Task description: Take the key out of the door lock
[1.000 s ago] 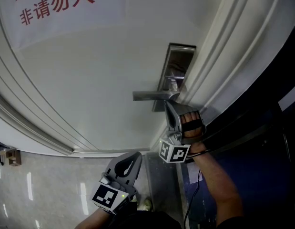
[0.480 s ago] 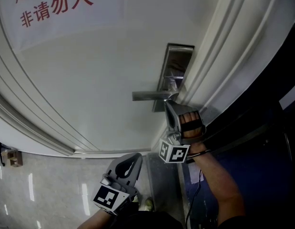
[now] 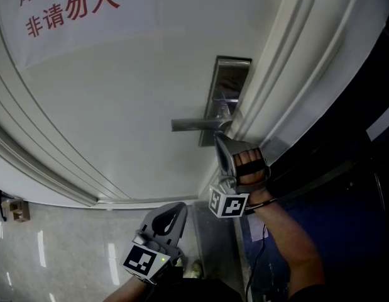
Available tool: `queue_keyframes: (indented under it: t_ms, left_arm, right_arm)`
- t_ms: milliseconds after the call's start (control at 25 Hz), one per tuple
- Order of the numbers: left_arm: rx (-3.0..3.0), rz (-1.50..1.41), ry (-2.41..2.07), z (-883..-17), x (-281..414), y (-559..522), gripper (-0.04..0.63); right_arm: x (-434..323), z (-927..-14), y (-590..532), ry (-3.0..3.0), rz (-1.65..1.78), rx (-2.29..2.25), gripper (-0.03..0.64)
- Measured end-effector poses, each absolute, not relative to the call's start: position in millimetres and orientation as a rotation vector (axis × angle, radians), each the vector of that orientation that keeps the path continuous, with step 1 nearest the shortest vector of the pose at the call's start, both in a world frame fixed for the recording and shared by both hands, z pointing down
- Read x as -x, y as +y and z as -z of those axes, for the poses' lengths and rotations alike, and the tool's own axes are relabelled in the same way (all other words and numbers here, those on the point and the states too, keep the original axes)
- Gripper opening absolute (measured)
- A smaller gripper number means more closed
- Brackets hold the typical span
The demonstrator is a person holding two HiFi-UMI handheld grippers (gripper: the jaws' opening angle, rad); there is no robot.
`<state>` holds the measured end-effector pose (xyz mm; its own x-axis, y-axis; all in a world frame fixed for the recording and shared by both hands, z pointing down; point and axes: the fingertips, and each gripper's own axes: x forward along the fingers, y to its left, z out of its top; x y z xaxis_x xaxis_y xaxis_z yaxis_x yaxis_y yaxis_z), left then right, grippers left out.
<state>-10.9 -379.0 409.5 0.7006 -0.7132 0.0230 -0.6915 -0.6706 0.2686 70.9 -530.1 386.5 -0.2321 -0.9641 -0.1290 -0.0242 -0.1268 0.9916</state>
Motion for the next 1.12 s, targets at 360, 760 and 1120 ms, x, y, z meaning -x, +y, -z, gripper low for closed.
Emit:
queue_keyframes:
  t_ms: [360,760,1120]
  left_arm:
    - [-2.667,0.118,-1.118,-406,10,-371,0.005]
    - [-2.683,0.119,-1.112,-403,1,-359,0.005]
    - [-2.708,0.125,-1.113,-391,-15,-334,0.005]
  right_arm:
    - [-73,-389,-521,-1.332,1.465,-1.192,0.021]
    - [-74,-395,-492,-1.378,1.462,-1.18,0.02]
    - [-79,-389,-455,-1.428,1.438,-1.157,0.02]
